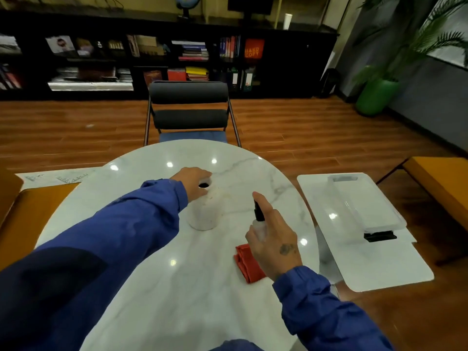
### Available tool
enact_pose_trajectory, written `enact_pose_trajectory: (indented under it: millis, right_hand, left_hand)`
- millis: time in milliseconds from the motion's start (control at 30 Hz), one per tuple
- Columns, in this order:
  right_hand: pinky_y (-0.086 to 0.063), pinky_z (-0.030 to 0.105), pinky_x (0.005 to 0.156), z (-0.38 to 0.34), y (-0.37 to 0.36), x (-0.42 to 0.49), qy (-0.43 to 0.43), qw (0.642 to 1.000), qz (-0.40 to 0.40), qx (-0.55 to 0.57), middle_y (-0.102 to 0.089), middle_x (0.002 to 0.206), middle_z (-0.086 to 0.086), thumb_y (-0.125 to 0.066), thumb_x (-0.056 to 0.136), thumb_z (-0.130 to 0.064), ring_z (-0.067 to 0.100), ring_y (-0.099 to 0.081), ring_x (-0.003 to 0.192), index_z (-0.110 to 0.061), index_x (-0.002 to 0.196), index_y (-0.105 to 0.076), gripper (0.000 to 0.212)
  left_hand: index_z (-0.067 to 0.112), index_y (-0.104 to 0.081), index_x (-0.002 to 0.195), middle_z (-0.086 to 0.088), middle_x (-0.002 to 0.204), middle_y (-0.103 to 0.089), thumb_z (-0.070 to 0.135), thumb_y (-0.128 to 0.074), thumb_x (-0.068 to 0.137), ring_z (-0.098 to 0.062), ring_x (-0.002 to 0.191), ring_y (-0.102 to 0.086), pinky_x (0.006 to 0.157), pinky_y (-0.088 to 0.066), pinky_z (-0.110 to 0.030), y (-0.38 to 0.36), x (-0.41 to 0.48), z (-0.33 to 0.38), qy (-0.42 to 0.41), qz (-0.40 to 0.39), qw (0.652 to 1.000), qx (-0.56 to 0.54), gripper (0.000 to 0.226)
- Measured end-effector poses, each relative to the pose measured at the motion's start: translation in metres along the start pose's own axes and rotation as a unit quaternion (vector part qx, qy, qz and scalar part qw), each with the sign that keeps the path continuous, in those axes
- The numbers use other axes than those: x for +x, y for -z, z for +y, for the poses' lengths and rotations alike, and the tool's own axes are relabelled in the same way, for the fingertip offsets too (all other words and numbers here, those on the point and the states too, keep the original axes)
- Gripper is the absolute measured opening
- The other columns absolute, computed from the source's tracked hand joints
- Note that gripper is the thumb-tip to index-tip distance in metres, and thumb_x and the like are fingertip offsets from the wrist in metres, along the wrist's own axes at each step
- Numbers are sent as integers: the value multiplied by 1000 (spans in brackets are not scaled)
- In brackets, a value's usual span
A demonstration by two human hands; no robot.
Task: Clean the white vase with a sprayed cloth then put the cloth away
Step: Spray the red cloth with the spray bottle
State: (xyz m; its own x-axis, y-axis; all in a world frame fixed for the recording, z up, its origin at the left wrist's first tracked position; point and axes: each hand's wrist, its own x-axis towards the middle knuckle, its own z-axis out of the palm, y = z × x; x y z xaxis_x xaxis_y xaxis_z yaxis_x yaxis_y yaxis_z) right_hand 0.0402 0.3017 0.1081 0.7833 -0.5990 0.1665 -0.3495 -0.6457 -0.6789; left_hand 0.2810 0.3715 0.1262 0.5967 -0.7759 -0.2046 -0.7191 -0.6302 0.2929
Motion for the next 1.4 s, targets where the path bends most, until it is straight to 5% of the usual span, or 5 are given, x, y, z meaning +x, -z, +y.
enact_pose_trajectory:
  millis: [300, 500, 733, 1000, 1400]
  right_hand:
    - [-57, 37, 73, -5, 2, -16, 19, 1000, -17, 13, -51, 103, -1, -53, 90, -17, 23, -61, 76, -58, 123, -18, 63]
    - [-57, 30, 78, -7, 4, -17, 30, 999, -21, 35, -52, 104, -1, -53, 91, -19, 20, -61, 83, -68, 126, -6, 76]
    - [-57, 35, 76, -6, 7, -17, 44, 998, -34, 27, -52, 105, 0, -54, 91, -19, 23, -61, 82, -64, 120, -10, 69]
    - [-58, 34, 78, -1, 8, -12, 50, 998, -23, 36, -53, 108, 0, -54, 90, -19, 23, -62, 86, -65, 127, -11, 73]
    - [-58, 33, 79, 5, 6, -6, 47, 998, -34, 24, -51, 110, -2, -52, 92, -23, 24, -62, 85, -67, 124, -3, 73]
  left_hand:
    - [14, -52, 132, -9, 131, -56, 29, -61, 88, -30, 117, -53, 102, -40, -34, -2, 10, 0, 15, -16, 999, 33, 47]
    - [15, -61, 115, -8, 116, -62, 50, -57, 85, -28, 103, -56, 93, -45, -35, -3, 14, -4, 62, 2, 998, 34, 47]
    - [17, -43, 139, -9, 140, -49, 28, -60, 90, -30, 126, -48, 107, -36, -35, -1, 13, -5, 49, 3, 998, 24, 54]
    - [13, -50, 131, -10, 130, -56, 47, -62, 84, -30, 118, -52, 102, -40, -35, 1, 18, 2, 106, 16, 994, -2, 60]
    - [17, -49, 134, -8, 136, -52, 38, -66, 83, -29, 121, -50, 104, -39, -35, 2, 24, -3, 73, -7, 997, 1, 57]
